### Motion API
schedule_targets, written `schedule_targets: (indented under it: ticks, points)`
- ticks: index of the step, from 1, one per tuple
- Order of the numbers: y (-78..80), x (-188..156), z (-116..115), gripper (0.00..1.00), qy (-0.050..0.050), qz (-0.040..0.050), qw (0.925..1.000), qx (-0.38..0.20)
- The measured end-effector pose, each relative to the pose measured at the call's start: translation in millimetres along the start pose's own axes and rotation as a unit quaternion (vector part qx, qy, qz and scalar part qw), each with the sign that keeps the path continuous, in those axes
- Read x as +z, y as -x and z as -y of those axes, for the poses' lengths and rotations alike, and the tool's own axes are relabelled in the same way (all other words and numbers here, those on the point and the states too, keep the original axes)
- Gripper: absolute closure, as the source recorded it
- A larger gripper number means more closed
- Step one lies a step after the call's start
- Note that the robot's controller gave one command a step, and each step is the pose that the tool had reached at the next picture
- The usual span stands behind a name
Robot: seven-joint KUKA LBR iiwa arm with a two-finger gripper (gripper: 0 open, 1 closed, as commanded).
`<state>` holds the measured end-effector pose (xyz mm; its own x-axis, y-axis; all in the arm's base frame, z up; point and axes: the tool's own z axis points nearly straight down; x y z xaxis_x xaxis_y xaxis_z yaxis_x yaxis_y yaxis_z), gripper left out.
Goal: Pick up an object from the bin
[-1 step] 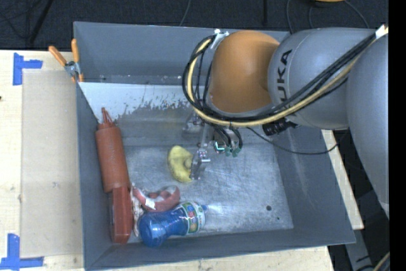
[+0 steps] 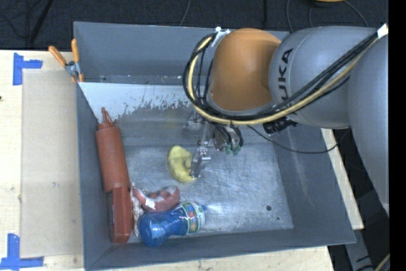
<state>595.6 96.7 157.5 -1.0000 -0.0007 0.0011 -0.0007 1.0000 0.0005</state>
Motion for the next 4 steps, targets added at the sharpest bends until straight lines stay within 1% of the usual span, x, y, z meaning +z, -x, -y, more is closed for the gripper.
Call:
schedule_targets:
  ticks: [1,2,3,4]
  points:
    - [6.3,63,11,0.0,0.001,0.0019,1.0,0.009]
    - [5.3,68,11,0.0,0.0,-0.0023,0.9997,0.023]
    - [9.2,44,13,0.0,0.0,0.0014,0.9995,0.033]
    - [12.7,86,16,0.0,0.001,0.0025,0.999,0.045]
